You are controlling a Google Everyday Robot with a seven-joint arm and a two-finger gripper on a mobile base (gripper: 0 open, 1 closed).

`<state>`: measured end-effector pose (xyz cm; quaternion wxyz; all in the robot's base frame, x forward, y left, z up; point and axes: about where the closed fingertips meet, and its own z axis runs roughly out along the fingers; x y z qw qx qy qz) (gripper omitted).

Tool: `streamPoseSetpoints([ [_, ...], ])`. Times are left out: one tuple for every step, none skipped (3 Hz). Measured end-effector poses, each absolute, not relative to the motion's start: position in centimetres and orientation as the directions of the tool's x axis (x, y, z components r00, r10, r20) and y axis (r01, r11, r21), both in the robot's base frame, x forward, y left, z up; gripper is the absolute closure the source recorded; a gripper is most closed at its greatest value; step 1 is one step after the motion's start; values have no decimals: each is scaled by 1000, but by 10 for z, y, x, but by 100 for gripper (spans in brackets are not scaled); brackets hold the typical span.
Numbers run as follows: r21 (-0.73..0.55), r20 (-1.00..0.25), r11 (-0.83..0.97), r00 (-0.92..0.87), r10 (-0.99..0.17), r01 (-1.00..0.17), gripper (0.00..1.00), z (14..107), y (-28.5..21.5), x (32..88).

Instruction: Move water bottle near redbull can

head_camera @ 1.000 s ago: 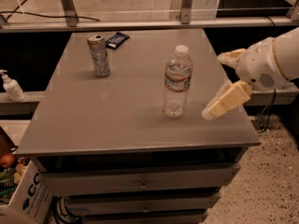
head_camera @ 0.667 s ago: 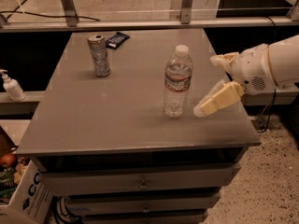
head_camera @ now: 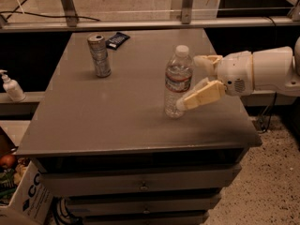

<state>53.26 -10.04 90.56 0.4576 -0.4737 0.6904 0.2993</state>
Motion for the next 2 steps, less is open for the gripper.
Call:
streamPoseSetpoints([
  [2, -944, 351, -118, -308, -936, 16, 908, -85, 540],
  [12, -959, 331, -105, -264, -944, 37, 910, -75, 542],
])
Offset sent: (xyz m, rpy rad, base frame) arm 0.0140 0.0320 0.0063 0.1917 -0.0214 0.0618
